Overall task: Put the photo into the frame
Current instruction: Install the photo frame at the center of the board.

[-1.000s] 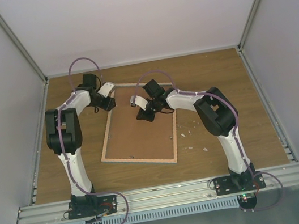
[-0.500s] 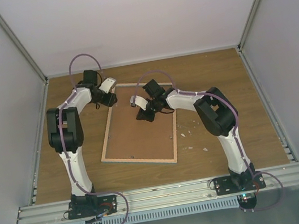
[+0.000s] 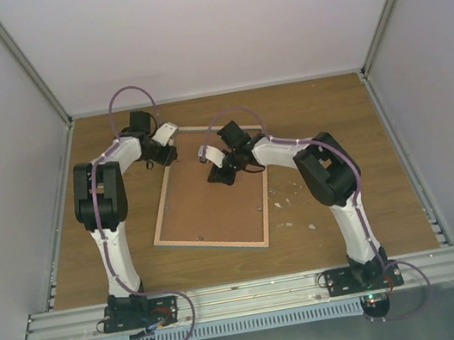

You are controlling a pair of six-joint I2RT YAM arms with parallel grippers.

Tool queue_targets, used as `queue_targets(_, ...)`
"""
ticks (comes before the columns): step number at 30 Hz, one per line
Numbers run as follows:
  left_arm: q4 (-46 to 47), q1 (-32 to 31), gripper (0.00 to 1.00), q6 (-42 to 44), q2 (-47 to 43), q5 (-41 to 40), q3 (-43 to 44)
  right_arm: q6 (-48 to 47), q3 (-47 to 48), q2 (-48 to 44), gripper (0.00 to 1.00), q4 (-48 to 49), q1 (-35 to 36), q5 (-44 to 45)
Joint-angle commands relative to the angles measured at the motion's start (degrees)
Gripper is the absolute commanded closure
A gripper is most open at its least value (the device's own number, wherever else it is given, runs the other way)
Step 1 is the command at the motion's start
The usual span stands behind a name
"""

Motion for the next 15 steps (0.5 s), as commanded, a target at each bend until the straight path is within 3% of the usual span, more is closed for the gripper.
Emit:
queue_targets(1, 0.2, 0.1, 0.48, 3.6, 0.2, -4.5, -3.9, -0.5, -0.6, 1.4, 0.87, 1.2, -0.6, -0.2)
queue_targets(15, -2.6, -1.7, 0.41, 1.1, -2.5, 0.2, -0.5, -0.4, -0.7, 1.4, 0.87, 1.3, -0.6, -0.3)
